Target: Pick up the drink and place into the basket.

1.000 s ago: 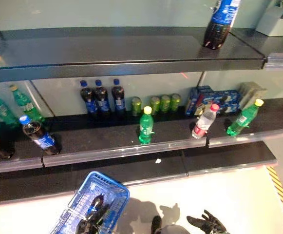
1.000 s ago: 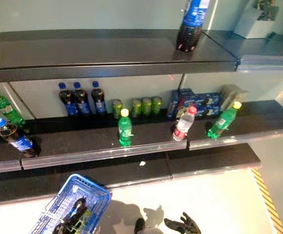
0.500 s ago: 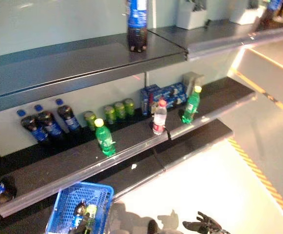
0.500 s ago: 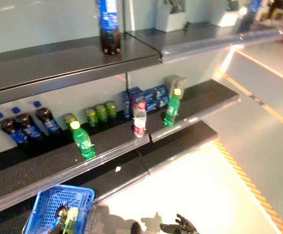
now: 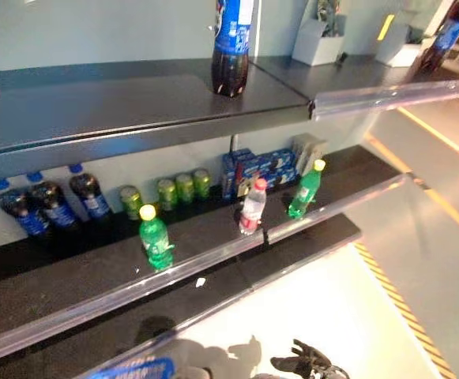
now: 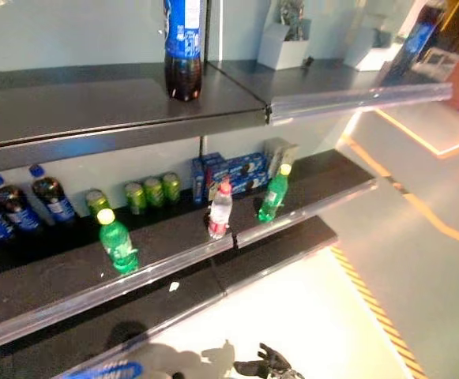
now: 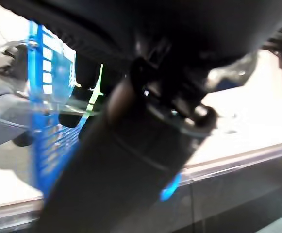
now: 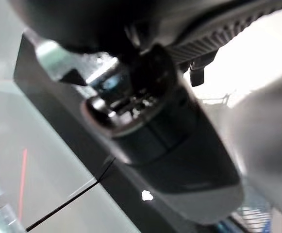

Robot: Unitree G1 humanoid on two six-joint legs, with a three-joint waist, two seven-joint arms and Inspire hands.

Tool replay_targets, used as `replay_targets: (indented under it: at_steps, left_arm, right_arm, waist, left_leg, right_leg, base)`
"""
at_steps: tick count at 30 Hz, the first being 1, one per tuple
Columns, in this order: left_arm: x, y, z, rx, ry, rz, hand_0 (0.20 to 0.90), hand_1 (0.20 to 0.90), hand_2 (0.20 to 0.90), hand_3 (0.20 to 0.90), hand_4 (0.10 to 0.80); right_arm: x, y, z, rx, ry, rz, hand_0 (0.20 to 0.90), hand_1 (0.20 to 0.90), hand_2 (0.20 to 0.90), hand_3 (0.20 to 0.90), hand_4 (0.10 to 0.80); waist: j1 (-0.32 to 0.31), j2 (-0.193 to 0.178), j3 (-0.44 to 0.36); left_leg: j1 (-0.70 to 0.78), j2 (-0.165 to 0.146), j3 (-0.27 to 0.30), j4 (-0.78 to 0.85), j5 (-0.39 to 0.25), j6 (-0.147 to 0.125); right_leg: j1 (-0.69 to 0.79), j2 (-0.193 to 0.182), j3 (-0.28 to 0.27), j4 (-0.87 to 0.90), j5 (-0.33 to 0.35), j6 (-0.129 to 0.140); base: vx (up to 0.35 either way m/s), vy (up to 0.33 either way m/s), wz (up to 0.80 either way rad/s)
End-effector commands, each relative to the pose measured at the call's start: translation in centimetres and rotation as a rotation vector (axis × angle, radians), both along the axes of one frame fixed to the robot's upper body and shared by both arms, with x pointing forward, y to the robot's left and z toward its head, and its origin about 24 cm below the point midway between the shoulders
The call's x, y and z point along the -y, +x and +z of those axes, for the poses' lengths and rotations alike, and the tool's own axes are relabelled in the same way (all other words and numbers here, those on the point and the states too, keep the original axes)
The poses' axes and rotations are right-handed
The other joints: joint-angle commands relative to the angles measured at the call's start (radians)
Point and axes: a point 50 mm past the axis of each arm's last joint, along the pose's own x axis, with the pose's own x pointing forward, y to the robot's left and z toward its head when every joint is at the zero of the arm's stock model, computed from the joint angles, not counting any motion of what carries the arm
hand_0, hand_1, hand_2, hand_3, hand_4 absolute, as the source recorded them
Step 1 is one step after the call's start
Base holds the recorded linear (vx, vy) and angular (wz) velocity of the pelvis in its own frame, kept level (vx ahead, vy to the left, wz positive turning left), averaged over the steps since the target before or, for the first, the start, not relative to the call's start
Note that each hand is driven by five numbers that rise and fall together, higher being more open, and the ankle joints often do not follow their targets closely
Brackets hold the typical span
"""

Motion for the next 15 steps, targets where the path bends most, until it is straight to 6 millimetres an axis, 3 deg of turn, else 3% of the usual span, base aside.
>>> replay_targets:
  at_steps: [1, 2, 3, 4, 7, 8, 9, 10, 11, 13, 15]
  left_arm:
    - [-5.4, 5.3, 2.3, 0.158, 0.270, -0.144, 0.300, 0.300, 0.300, 0.200, 0.100]
    - [-5.4, 5.5, 2.4, 0.163, 0.269, -0.151, 0.300, 0.300, 0.300, 0.200, 0.100]
    - [-5.5, 6.5, 2.5, 0.178, 0.269, -0.167, 0.300, 0.300, 0.300, 0.200, 0.100]
    - [-5.7, 7.1, 2.7, 0.184, 0.271, -0.169, 0.300, 0.300, 0.300, 0.200, 0.100]
    - [-6.1, 8.2, 3.2, 0.199, 0.282, -0.161, 0.300, 0.300, 0.300, 0.200, 0.100]
    - [-6.2, 8.3, 3.3, 0.202, 0.287, -0.152, 0.300, 0.300, 0.300, 0.200, 0.100]
    - [-6.3, 8.3, 3.4, 0.202, 0.296, -0.151, 0.300, 0.300, 0.300, 0.200, 0.100]
    - [-6.3, 8.1, 3.4, 0.193, 0.308, -0.147, 0.300, 0.300, 0.300, 0.200, 0.100]
    - [-6.3, 7.8, 3.4, 0.182, 0.316, -0.138, 0.300, 0.300, 0.300, 0.200, 0.100]
    - [-6.2, 7.2, 3.4, 0.162, 0.314, -0.113, 0.300, 0.300, 0.300, 0.200, 0.100]
    - [-5.9, 7.0, 3.1, 0.139, 0.296, -0.172, 0.300, 0.300, 0.300, 0.200, 0.100]
  right_arm:
    - [1.1, 3.2, 1.6, 0.155, -0.043, -0.010, 0.900, 0.900, 0.900, 0.900, 0.800]
    - [1.2, 3.2, 1.6, 0.157, -0.045, -0.014, 0.900, 0.900, 0.900, 0.900, 0.800]
    - [1.3, 3.3, 1.6, 0.163, -0.051, -0.030, 0.900, 0.900, 0.900, 0.900, 0.800]
    - [1.4, 3.4, 1.6, 0.165, -0.053, -0.040, 0.900, 0.900, 0.900, 0.900, 0.800]
    - [1.0, 3.8, 1.7, 0.166, -0.050, -0.017, 0.900, 0.900, 0.900, 0.900, 0.800]
    - [0.9, 3.9, 1.7, 0.165, -0.047, 0.003, 0.900, 0.900, 0.900, 0.900, 0.800]
    - [0.7, 4.0, 1.8, 0.163, -0.037, 0.013, 0.900, 0.900, 0.900, 0.900, 0.800]
    - [0.3, 4.0, 1.9, 0.152, -0.018, 0.035, 0.900, 0.900, 0.900, 0.900, 0.800]
    - [0.2, 3.9, 1.9, 0.141, -0.014, 0.049, 0.900, 0.900, 0.900, 0.900, 0.800]
    - [0.1, 4.5, 2.4, 0.132, -0.012, 0.078, 0.900, 0.900, 0.900, 0.900, 0.800]
    - [0.6, 4.3, 2.4, 0.128, -0.009, 0.018, 0.900, 0.900, 0.900, 0.900, 0.800]
  waist:
    - [-0.023, 0.052, -0.005]
    - [-0.029, 0.055, -0.002]
    - [-0.043, 0.065, 0.002]
    - [-0.055, 0.071, 0.008]
    - [-0.067, 0.075, 0.028]
    - [-0.067, 0.073, 0.031]
    - [-0.061, 0.066, 0.029]
    - [-0.046, 0.053, 0.022]
    - [-0.040, 0.048, 0.020]
    - [-0.024, 0.029, 0.016]
    - [-0.019, 0.022, 0.022]
  left_leg:
    - [-0.056, -0.038, -0.045, 0.036, 0.001, -0.030]
    - [-0.051, -0.034, -0.054, 0.039, -0.007, -0.031]
    - [-0.037, -0.018, -0.080, 0.038, -0.034, -0.035]
    - [-0.021, -0.001, -0.109, 0.041, -0.062, -0.041]
    - [0.013, 0.063, -0.158, 0.052, -0.117, -0.060]
    - [0.017, 0.079, -0.164, 0.058, -0.124, -0.067]
    - [0.014, 0.112, -0.166, 0.063, -0.121, -0.083]
    - [0.004, 0.160, -0.160, 0.078, -0.111, -0.112]
    - [0.006, 0.189, -0.157, 0.078, -0.101, -0.127]
    - [-0.002, 0.268, -0.130, 0.066, -0.049, -0.160]
    - [-0.049, 0.315, -0.030, 0.067, 0.017, -0.177]
  right_leg:
    - [0.124, -0.072, -0.037, -0.437, 0.319, -0.012]
    - [0.121, -0.089, -0.029, -0.462, 0.325, -0.010]
    - [0.072, -0.167, 0.033, -0.540, 0.387, 0.004]
    - [0.046, -0.211, 0.091, -0.606, 0.432, 0.018]
    - [0.031, -0.254, 0.160, -0.651, 0.470, 0.055]
    - [0.032, -0.251, 0.166, -0.641, 0.463, 0.060]
    - [0.066, -0.244, 0.143, -0.643, 0.411, 0.073]
    - [0.101, -0.240, 0.107, -0.642, 0.372, 0.074]
    - [0.114, -0.226, 0.084, -0.633, 0.350, 0.068]
    - [0.136, -0.176, 0.033, -0.618, 0.296, 0.025]
    - [0.176, -0.152, -0.057, -0.633, 0.280, -0.008]
  base:
    - [0.159, -0.304, 0.74]
    - [0.203, -0.399, 0.95]
    - [0.236, -0.461, 0.78]
    - [0.284, -0.576, 0.68]
    - [0.188, -0.488, 0.91]
    - [0.131, -0.520, 0.85]
    - [0.141, -0.646, 0.64]
    - [0.161, -0.695, 0.59]
    - [0.171, -0.734, 0.58]
    - [0.126, -0.638, 0.30]
    - [0.029, -0.488, 0.31]
